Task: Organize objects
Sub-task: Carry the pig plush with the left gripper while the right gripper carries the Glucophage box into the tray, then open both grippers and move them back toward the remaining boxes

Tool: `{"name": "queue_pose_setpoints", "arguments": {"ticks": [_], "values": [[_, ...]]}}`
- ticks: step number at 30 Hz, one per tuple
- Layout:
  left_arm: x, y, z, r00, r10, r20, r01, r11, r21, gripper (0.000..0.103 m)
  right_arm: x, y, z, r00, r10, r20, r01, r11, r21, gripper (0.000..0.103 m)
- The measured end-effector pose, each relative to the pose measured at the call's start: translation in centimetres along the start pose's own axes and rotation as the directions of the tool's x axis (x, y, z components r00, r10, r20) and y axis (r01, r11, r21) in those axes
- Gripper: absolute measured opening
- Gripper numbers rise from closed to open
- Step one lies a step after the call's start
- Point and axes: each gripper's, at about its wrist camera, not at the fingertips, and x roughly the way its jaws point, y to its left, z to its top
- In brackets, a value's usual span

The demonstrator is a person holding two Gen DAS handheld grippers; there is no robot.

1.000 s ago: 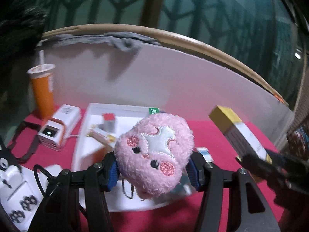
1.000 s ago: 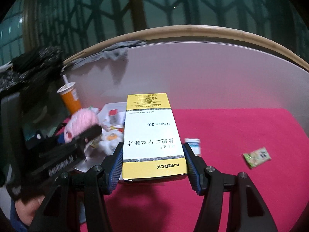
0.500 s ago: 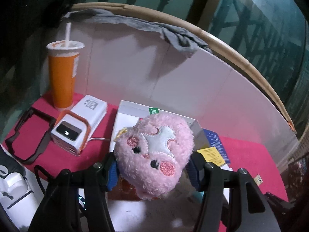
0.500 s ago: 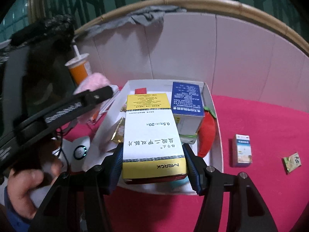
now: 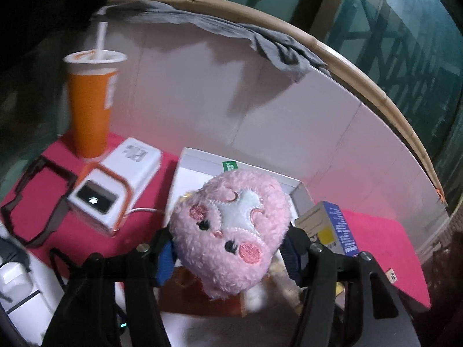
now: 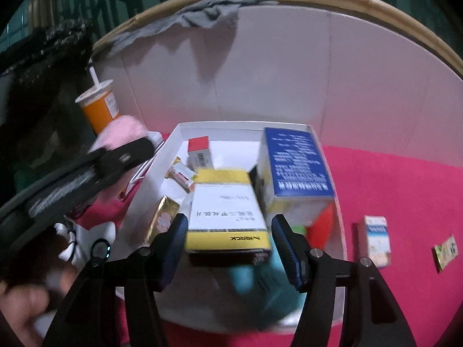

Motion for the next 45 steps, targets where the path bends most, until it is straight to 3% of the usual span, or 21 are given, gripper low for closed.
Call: {"name": "queue_pose_setpoints", "arguments": {"ticks": [3, 5, 6, 7, 12, 20, 24, 27, 30, 33, 39, 43, 45], "values": [[0.5, -1.3, 0.3, 1.0, -0.021, -0.011, 0.021, 1.0, 0.022, 0.065, -2.5, -1.4, -1.6, 1.0, 0.012, 0.026, -0.013, 1.0, 0.028, 0.073], [0.3, -1.9, 0.2, 0.999, -0.046, -0.009, 0.046, 0.998, 0.032, 0.077, -4.5, -2.6, -2.9, 0.999, 0.011, 0.053, -0.013, 0.999, 0.041, 0.074], [0.0, -2.3, 0.1, 0.999, -0.053, -0.007, 0.053, 0.998, 0.046, 0.096, -5.4, -3.3, -3.5, 0.998, 0.002, 0.069, -0.005, 0.999, 0.052, 0.074], [-0.2, -2.6, -0.1, 0.999, -0.048, 0.002, 0.048, 0.997, 0.057, 0.103, -6.5, -4.4, -4.2, 0.996, -0.012, 0.088, 0.005, 0.997, 0.074, 0.075], [-2.0, -4.2, -0.5, 0.999, -0.027, 0.045, 0.023, 0.996, 0.081, 0.103, -10.5, -11.0, -6.1, 0.981, -0.138, 0.137, 0.102, 0.965, 0.243, 0.08], [-3.7, -9.3, -1.8, 0.994, -0.091, 0.057, 0.081, 0.983, 0.167, 0.103, -15.2, -20.9, -9.8, 0.939, -0.323, 0.119, 0.233, 0.851, 0.47, 0.083], [-3.8, -12.4, -3.3, 0.989, -0.143, 0.028, 0.134, 0.967, 0.217, 0.103, -16.3, -24.3, -11.6, 0.926, -0.368, 0.083, 0.267, 0.795, 0.545, 0.084], [-3.7, -13.1, -4.3, 0.985, -0.174, 0.002, 0.17, 0.965, 0.202, 0.103, -16.2, -25.7, -12.6, 0.933, -0.355, 0.056, 0.26, 0.775, 0.576, 0.084], [-4.0, -12.6, -4.9, 0.986, -0.169, 0.004, 0.165, 0.971, 0.172, 0.103, -15.3, -25.7, -12.3, 0.953, -0.299, 0.054, 0.22, 0.802, 0.555, 0.084], [-5.2, -11.0, -5.0, 0.987, -0.159, 0.029, 0.155, 0.98, 0.122, 0.103, -13.7, -24.0, -10.3, 0.964, -0.25, 0.087, 0.178, 0.856, 0.484, 0.089], [-6.8, -8.2, -5.3, 0.992, -0.117, 0.049, 0.113, 0.991, 0.078, 0.103, -6.9, -16.6, -4.4, 0.989, -0.121, 0.079, 0.096, 0.959, 0.267, 0.091], [-6.9, -6.3, -5.6, 0.995, -0.096, 0.038, 0.094, 0.994, 0.054, 0.103, -2.4, -12.2, -2.7, 0.984, -0.162, 0.072, 0.154, 0.983, 0.099, 0.091], [-6.7, -5.5, -5.7, 0.996, -0.088, 0.031, 0.087, 0.995, 0.043, 0.103, -0.5, -11.6, -2.2, 0.981, -0.185, 0.055, 0.181, 0.981, 0.072, 0.091]]}}
